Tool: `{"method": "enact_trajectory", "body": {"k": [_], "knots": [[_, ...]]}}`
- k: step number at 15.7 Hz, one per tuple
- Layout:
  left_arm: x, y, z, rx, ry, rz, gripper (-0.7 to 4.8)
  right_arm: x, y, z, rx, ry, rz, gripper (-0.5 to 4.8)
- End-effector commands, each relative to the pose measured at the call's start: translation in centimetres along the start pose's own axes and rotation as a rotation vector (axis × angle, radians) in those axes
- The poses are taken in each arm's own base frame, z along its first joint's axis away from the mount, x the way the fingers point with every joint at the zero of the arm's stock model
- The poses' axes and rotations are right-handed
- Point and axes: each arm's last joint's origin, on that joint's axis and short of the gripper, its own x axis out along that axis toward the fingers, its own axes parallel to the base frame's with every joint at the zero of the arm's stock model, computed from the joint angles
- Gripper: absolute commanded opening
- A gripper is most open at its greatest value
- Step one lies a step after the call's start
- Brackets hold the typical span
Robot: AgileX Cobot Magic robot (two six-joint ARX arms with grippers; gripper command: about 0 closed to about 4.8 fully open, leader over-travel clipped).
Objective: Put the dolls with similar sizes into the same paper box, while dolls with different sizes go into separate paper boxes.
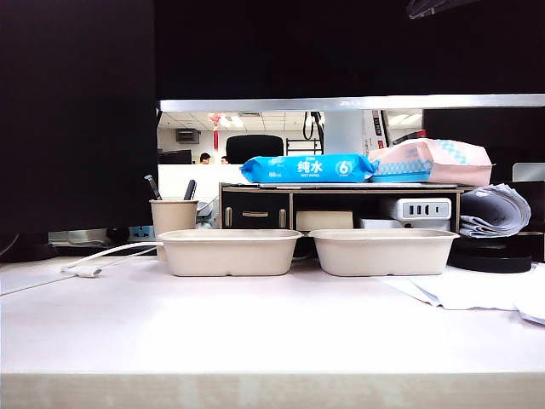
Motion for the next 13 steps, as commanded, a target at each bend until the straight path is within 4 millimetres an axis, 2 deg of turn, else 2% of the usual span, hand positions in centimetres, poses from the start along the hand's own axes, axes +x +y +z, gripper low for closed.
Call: {"method": "enact_trajectory", "body": {"k": [1, 13], "knots": [[0.1, 0.0, 0.0, -0.007, -0.032, -0.010, -0.05, -0.1, 0.0, 0.3, -0.001, -0.021, 0.001, -0.05], [0.7, 0.2, -2.1, -0.037, -0.040, -0.017, -0.05, -0.1, 0.0, 0.3, -0.001, -0.021, 0.001, -0.05]]}}
